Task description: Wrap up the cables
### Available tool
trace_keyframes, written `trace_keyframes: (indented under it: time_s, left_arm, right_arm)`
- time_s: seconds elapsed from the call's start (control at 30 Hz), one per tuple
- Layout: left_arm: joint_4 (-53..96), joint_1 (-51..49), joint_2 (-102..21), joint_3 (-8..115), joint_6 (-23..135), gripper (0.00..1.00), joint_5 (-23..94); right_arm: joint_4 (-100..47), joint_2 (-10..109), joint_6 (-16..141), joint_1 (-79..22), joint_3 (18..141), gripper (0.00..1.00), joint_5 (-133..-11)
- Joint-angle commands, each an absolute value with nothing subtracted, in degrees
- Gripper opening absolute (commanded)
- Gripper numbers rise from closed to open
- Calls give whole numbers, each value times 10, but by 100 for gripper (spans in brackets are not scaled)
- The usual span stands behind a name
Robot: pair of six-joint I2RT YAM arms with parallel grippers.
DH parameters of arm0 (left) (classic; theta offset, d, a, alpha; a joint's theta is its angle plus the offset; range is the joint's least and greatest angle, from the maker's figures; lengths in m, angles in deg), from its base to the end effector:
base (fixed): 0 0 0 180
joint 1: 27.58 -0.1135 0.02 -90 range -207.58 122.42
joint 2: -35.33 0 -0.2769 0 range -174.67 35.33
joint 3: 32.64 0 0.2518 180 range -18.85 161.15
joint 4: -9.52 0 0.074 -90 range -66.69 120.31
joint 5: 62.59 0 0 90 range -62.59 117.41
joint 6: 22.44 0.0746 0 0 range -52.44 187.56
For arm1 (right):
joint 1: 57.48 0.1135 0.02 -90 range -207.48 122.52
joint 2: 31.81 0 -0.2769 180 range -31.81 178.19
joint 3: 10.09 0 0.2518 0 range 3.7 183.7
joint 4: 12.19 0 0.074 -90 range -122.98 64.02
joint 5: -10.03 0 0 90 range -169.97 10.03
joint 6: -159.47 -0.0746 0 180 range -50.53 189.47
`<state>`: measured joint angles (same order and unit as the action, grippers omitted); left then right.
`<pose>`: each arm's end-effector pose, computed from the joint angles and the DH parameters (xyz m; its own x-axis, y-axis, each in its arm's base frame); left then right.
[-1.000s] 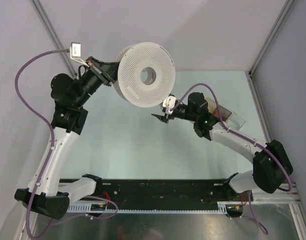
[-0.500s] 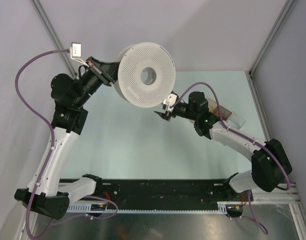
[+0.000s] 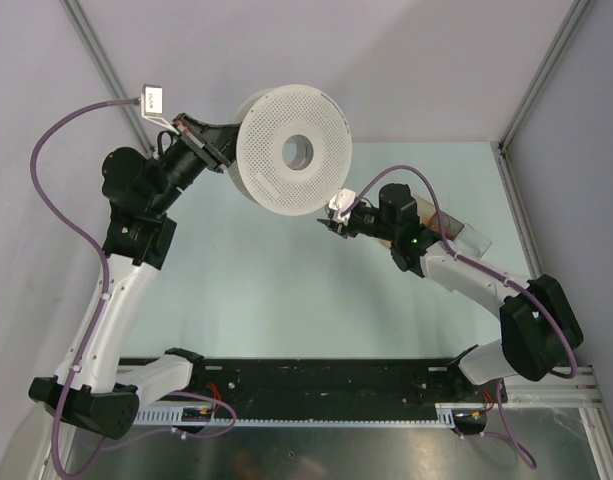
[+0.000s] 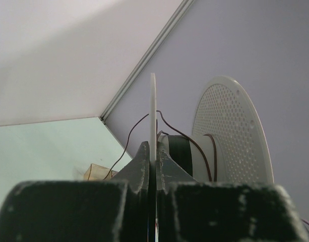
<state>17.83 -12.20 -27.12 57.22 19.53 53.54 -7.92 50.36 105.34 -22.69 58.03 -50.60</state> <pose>0.2311 -0.0976 0.5210 -0.2644 -0.6196 -0.7391 0.6621 0.4406 -0.6062 0.2777 0.2375 0.3031 0.4109 -0.3363 -0.8474 -0.8063 0.2997 -0.5099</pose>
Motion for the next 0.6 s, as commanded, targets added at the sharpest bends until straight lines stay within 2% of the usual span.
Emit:
trace_keyframes:
  time_s: [0.0, 0.07, 0.2, 0.23, 0.57]
  left_arm:
    - [123, -119, -255, 583, 180, 0, 528]
    - [122, -119, -255, 582, 182, 0, 526]
    - [127, -120, -254, 579, 188, 0, 515]
    - [132, -120, -255, 577, 190, 0, 506]
    - [257, -120, -305, 565, 264, 0, 346]
  right_arm:
    - [-45, 514, 1059, -219, 580, 42, -505]
    - [-46, 516, 1062, -218, 580, 34, -506]
    - [-74, 508, 1068, -217, 580, 6, -496]
    - [-84, 503, 1066, -215, 580, 3, -492]
    - [-201, 409, 1114, -99, 570, 0, -434]
